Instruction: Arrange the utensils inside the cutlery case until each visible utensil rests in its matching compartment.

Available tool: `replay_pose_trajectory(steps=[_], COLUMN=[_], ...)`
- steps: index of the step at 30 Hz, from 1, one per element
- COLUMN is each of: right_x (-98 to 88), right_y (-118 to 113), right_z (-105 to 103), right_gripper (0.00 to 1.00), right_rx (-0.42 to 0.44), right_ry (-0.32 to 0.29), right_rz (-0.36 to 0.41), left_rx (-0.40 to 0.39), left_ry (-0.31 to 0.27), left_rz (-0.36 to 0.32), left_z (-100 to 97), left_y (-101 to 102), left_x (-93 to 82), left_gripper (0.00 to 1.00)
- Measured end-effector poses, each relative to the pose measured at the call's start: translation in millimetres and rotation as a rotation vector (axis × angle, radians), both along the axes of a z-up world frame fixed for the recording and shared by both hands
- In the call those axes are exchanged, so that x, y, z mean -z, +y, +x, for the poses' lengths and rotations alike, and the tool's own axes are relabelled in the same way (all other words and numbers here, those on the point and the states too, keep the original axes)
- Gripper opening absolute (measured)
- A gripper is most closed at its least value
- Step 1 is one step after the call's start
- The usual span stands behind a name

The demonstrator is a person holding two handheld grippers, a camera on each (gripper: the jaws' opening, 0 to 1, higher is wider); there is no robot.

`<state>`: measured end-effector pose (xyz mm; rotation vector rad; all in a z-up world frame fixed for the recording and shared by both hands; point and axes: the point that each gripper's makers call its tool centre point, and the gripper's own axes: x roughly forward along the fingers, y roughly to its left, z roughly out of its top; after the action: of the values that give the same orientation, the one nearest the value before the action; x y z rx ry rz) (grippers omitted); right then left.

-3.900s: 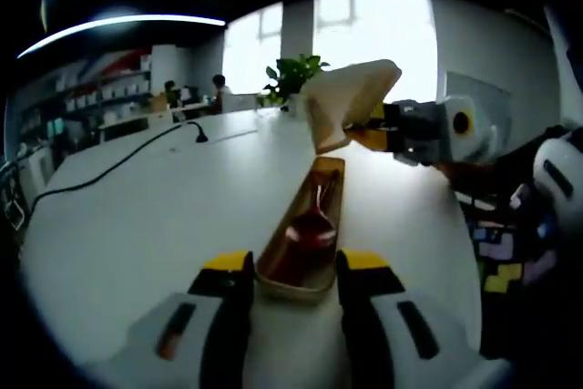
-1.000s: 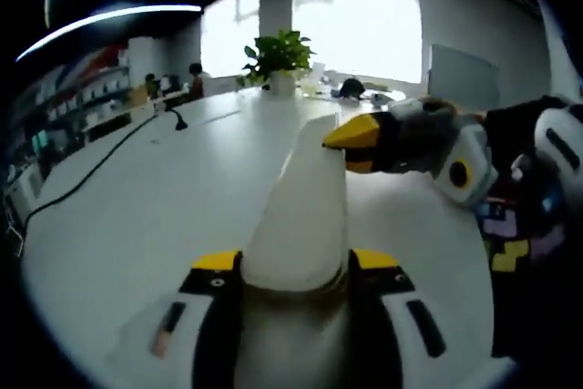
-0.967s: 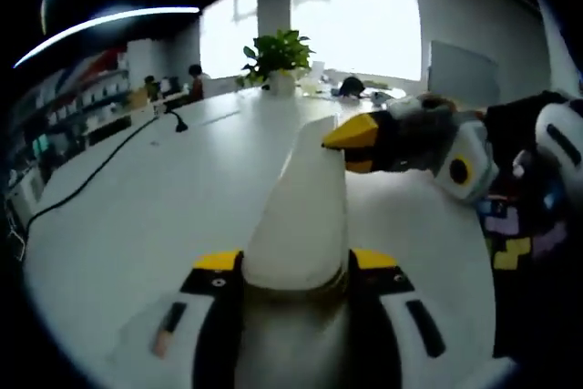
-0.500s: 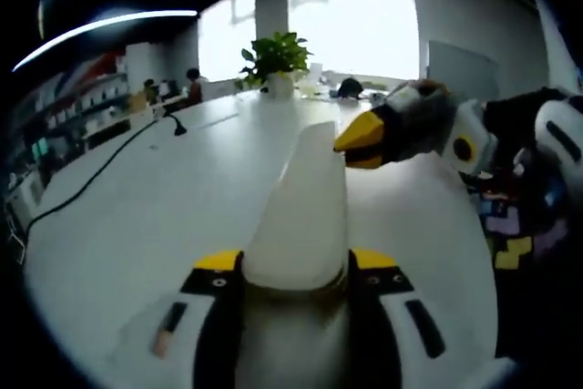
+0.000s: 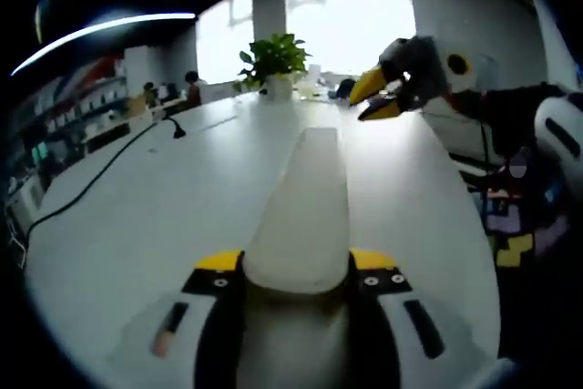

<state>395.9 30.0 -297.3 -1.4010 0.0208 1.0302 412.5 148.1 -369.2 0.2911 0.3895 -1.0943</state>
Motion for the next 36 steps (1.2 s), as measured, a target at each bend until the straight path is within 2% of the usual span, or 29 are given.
replay_pose_trajectory(steps=[2,3,5,6,8,9,10,12,15,16,17,19,21,24,27,30,31,34,36], right_x=[-7.9,-10.3,-11.4,-12.5,-8.7,-7.0,-1.5,6.5,12.6,15.6,17.0,18.2,22.6,30.7,36.8,46.8,50.1,63.6,67.6], right_y=[1,-2,-5,-5,-7,-10,-15,-19,-16,-14,-11,-2,8,17,21,25,24,22,22], right_z=[2,3,5,5,9,15,20,25,28,28,28,32,28,21,23,20,16,13,14], right_gripper=[0.14,0.19,0.25,0.28,0.39,0.41,0.41,0.43,0.44,0.41,0.40,0.46,0.47,0.53,0.55,0.65,0.63,0.62,0.62], right_rx=[-0.013,-0.008,0.001,-0.021,-0.036,-0.021,-0.009,0.013,0.016,0.050,0.062,0.036,0.008,0.007,0.005,0.023,0.024,0.010,0.016], right_ry=[0.072,0.137,0.224,0.272,0.344,0.359,0.399,0.472,0.560,0.616,0.647,0.643,0.655,0.696,0.719,0.766,0.789,0.790,0.797], right_rz=[0.028,0.026,0.015,0.001,-0.027,-0.039,-0.081,-0.117,-0.143,-0.140,-0.142,-0.151,-0.161,-0.175,-0.198,-0.183,-0.195,-0.245,-0.252], left_rx=[0.001,0.001,0.002,0.003,0.004,0.004,0.005,0.006,0.008,0.009,0.009,0.009,0.008,0.009,0.012,0.014,0.016,0.022,0.026], left_ry=[-0.002,-0.002,-0.002,-0.001,0.000,0.001,0.003,0.002,0.007,0.010,0.011,0.014,0.015,0.031,0.030,0.038,0.043,0.052,0.054], left_rz=[-0.001,-0.001,-0.003,-0.003,-0.003,-0.002,-0.001,0.002,0.003,0.007,0.008,0.018,0.024,0.027,0.045,0.044,0.041,0.043,0.048], left_z=[0.2,0.2,0.3,0.4,0.5,0.6,0.5,0.5,0.6,0.7,0.8,0.7,0.2,0.2,-0.4,0.1,0.6,0.3,0.3], left_y=[0,0,1,1,1,1,1,0,0,-1,-1,-2,-2,-2,-3,-3,-3,-4,-4], left_x=[-0.2,-0.2,-0.2,-0.3,-0.2,-0.1,0.0,0.2,0.5,0.6,0.6,0.9,1.2,1.4,1.0,1.1,1.4,1.5,1.5], left_gripper=[0.46,0.46,0.46,0.46,0.46,0.46,0.46,0.46,0.46,0.46,0.46,0.46,0.46,0.46,0.46,0.46,0.46,0.46,0.46])
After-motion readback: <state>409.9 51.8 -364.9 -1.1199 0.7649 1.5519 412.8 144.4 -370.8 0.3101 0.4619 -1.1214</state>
